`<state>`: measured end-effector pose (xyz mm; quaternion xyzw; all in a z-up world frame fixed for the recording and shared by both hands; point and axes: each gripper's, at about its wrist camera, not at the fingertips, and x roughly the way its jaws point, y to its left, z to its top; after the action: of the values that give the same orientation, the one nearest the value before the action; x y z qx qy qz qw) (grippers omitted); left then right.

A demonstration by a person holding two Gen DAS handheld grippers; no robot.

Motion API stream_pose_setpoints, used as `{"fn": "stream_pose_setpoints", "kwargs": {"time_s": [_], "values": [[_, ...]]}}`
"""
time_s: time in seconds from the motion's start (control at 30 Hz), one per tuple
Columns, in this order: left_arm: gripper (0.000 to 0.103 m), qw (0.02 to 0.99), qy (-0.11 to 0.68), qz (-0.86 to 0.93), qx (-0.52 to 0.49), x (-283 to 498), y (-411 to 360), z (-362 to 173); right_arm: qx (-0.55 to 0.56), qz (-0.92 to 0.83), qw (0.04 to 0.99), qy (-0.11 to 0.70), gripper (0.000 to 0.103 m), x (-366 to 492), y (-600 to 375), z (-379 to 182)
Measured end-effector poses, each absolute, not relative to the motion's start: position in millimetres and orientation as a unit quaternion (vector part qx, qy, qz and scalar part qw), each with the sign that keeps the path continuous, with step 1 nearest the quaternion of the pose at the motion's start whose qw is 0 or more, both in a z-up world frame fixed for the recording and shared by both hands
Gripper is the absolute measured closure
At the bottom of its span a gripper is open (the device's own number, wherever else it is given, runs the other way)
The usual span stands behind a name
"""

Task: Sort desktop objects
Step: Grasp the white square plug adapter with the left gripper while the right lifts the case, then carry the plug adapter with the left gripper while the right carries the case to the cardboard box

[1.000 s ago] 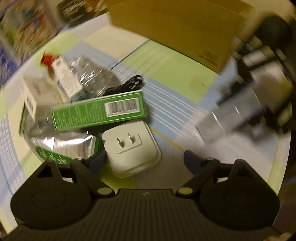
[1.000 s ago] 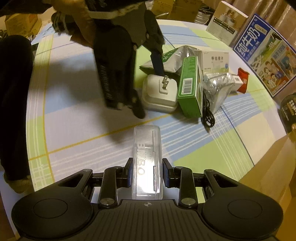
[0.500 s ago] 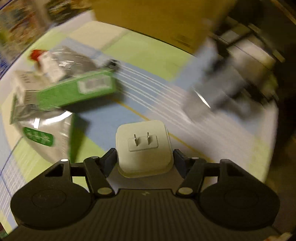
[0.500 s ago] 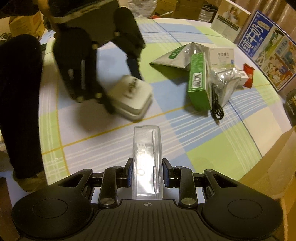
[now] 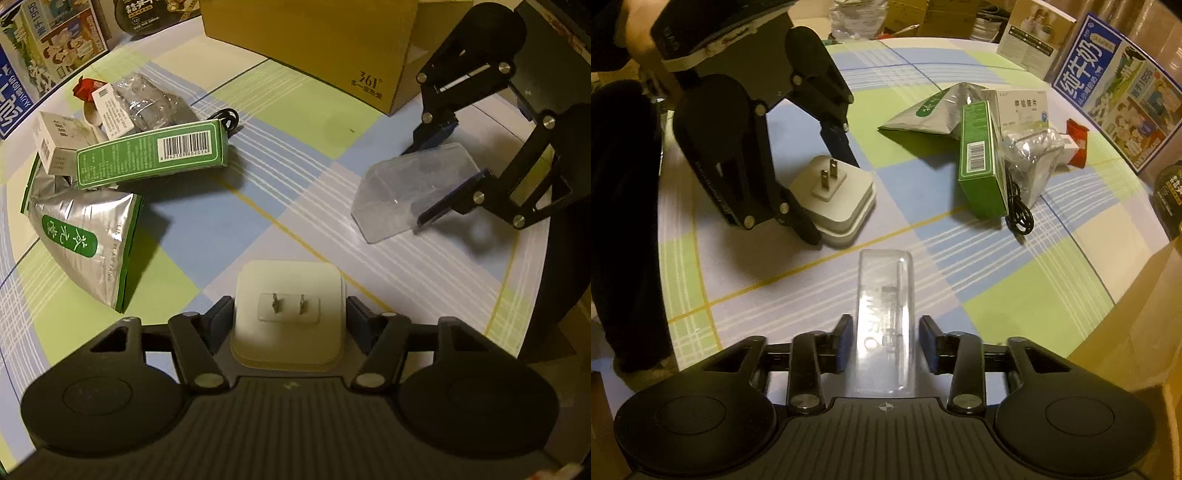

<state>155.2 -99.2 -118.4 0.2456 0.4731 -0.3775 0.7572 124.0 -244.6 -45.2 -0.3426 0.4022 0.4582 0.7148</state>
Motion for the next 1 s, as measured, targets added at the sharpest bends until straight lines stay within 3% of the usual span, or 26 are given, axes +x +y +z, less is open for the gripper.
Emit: {"fn": "stream_pose_setpoints", "kwargs": {"time_s": [0.13,0.17,0.47,1.0], "values": [[0.043,0.762,0.468,-0.375,0.246,148,-96,-118,-0.323,0.461,0.715,0.415,0.064,126,-242,-50],[0.043,0.763,0.467,-0.374,0.246,146,-95,-118,-0.319,0.459,0.716,0.418,0.075,126,-242,-51],[0.043,0.785,0.469,-0.347,0.21,138,-91,-101,-0.291,0.422,0.755,0.41,0.075,114,-251,-24],[0.043,0.822,0.421,-0.327,0.202,90,-127,-13,-0.24,0.339,0.829,0.374,0.075,77,-303,58]]}}
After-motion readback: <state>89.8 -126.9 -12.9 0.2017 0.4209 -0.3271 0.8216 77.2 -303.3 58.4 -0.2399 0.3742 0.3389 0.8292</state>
